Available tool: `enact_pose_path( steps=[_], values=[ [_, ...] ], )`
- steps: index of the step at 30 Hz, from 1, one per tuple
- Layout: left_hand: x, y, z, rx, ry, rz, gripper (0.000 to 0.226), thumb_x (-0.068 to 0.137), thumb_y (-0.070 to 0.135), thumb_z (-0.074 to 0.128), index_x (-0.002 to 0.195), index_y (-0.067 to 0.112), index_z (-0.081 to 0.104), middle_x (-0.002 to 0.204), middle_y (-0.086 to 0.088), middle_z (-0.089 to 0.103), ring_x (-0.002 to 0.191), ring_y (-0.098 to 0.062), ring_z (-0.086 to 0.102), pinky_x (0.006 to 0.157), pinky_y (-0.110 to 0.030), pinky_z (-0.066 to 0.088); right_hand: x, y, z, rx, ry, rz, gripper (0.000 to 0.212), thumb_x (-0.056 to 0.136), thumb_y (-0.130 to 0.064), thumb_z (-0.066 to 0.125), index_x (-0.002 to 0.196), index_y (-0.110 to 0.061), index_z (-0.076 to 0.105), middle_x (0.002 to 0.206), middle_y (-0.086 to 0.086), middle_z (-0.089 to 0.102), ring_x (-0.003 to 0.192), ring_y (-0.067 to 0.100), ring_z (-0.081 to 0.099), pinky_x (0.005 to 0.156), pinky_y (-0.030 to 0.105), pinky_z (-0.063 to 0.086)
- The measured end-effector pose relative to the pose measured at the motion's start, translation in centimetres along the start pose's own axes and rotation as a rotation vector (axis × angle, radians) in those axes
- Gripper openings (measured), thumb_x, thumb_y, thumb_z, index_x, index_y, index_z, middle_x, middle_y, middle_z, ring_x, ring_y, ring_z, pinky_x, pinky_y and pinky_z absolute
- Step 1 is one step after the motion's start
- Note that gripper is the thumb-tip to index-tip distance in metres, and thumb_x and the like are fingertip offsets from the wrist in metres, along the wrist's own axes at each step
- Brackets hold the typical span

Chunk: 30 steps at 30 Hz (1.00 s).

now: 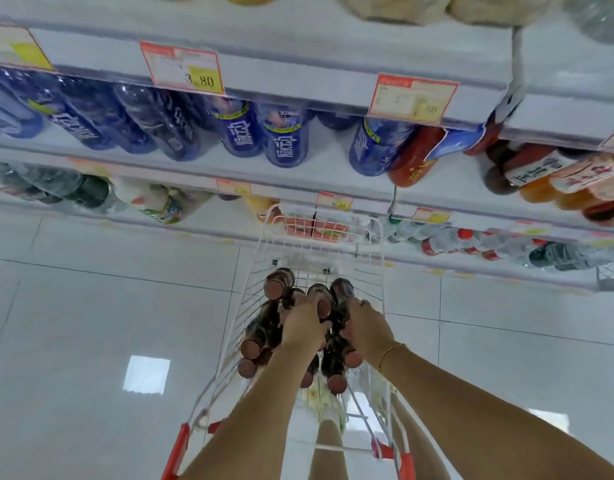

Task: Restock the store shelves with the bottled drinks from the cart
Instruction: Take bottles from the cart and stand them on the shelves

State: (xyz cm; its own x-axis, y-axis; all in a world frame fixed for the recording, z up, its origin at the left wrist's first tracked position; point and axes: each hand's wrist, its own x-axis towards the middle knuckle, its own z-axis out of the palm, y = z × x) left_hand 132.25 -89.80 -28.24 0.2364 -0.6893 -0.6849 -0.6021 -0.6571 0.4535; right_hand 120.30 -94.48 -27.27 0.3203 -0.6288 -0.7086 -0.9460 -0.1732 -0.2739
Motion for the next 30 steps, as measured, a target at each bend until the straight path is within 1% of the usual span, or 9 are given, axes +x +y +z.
enact_pose_path(
  steps=[3, 6, 9, 13, 18, 21, 24, 28, 30],
  values=[
    [1.4, 0.0, 1.8, 0.111, -0.010, -0.054, 0.060, 0.087, 0.007, 0.058, 0.139, 0.021, 0.031, 0.147, -0.012, 0.028, 0.106, -0.029, 0.061, 0.081, -0.036, 0.053, 1.2, 0.0, 1.2, -0.075, 0.017, 0.026, 0.049, 0.084, 0.001, 0.052, 0.130, -0.009, 0.036, 0.118, 0.014, 0.054, 0.098, 0.029, 0.061, 0.075, 0.035, 0.049],
    [2.3, -0.3, 2.0, 0.146, 0.068, -0.052, 0.052, 0.086, 0.000, 0.055, 0.131, 0.017, 0.037, 0.138, -0.013, 0.037, 0.097, -0.028, 0.064, 0.075, -0.035, 0.054, 1.8, 0.1, 1.5, -0.074, 0.046, 0.032, 0.055, 0.083, 0.004, 0.051, 0.133, -0.010, 0.031, 0.116, 0.015, 0.053, 0.094, 0.029, 0.063, 0.069, 0.034, 0.048],
    [2.3, -0.3, 1.1, 0.126, 0.100, -0.035, 0.045, 0.084, 0.007, 0.062, 0.124, 0.015, 0.043, 0.129, -0.011, 0.042, 0.096, -0.029, 0.063, 0.075, -0.034, 0.051, 1.4, -0.2, 0.6, -0.011, 0.076, 0.013, 0.061, 0.081, 0.007, 0.050, 0.135, -0.011, 0.028, 0.109, 0.014, 0.054, 0.086, 0.030, 0.063, 0.065, 0.034, 0.049],
    [0.1, 0.7, -1.3, 0.018, 0.192, 0.035, 0.043, 0.075, 0.018, 0.072, 0.110, 0.011, 0.049, 0.121, -0.010, 0.048, 0.094, -0.029, 0.060, 0.076, -0.035, 0.052, -0.1, -1.2, -3.4, 0.071, 0.083, -0.033, 0.051, 0.082, -0.014, 0.063, 0.126, -0.011, 0.037, 0.116, 0.015, 0.047, 0.099, 0.035, 0.058, 0.076, 0.038, 0.050],
    [-5.9, 3.5, -6.7, -0.075, 0.379, 0.118, 0.041, 0.069, 0.021, 0.074, 0.105, 0.012, 0.059, 0.102, -0.007, 0.054, 0.090, -0.027, 0.057, 0.069, -0.027, 0.044, -6.3, -1.5, -11.2, 0.125, 0.211, -0.119, 0.040, 0.086, -0.039, 0.057, 0.107, -0.011, 0.039, 0.097, 0.009, 0.052, 0.085, 0.031, 0.059, 0.061, 0.030, 0.039],
    [-10.5, 6.5, -11.1, -0.188, 0.509, 0.220, 0.039, 0.066, 0.016, 0.079, 0.102, 0.014, 0.063, 0.092, 0.000, 0.048, 0.075, -0.013, 0.056, 0.063, -0.011, 0.039, -11.7, -0.9, -16.2, 0.236, 0.306, -0.187, 0.032, 0.087, -0.038, 0.057, 0.099, -0.014, 0.039, 0.084, 0.003, 0.054, 0.071, 0.024, 0.056, 0.060, 0.033, 0.042],
    [-15.3, 10.7, -16.0, -0.308, 0.641, 0.384, 0.035, 0.066, 0.014, 0.081, 0.093, 0.024, 0.061, 0.088, 0.003, 0.048, 0.071, -0.002, 0.054, 0.065, 0.001, 0.036, -16.7, -0.4, -21.6, 0.337, 0.452, -0.246, 0.027, 0.086, -0.033, 0.059, 0.101, -0.016, 0.044, 0.084, 0.004, 0.057, 0.072, 0.020, 0.055, 0.064, 0.030, 0.042],
    [-21.5, 17.1, -22.6, -0.300, 0.761, 0.584, 0.038, 0.067, 0.027, 0.082, 0.087, 0.041, 0.053, 0.092, 0.003, 0.048, 0.083, 0.001, 0.052, 0.077, -0.005, 0.036, -22.9, -0.7, -28.4, 0.563, 0.689, -0.393, 0.018, 0.086, -0.022, 0.062, 0.097, -0.023, 0.048, 0.085, -0.006, 0.054, 0.075, 0.006, 0.051, 0.062, 0.017, 0.040],
    [-24.8, 20.5, -25.5, -0.254, 0.795, 0.680, 0.034, 0.068, 0.038, 0.077, 0.093, 0.039, 0.054, 0.093, 0.008, 0.046, 0.084, -0.004, 0.050, 0.079, -0.014, 0.039, -26.3, -0.9, -31.6, 0.601, 0.794, -0.476, 0.019, 0.086, -0.025, 0.063, 0.094, -0.029, 0.047, 0.085, -0.012, 0.053, 0.078, -0.001, 0.050, 0.063, 0.010, 0.039]
  ],
)
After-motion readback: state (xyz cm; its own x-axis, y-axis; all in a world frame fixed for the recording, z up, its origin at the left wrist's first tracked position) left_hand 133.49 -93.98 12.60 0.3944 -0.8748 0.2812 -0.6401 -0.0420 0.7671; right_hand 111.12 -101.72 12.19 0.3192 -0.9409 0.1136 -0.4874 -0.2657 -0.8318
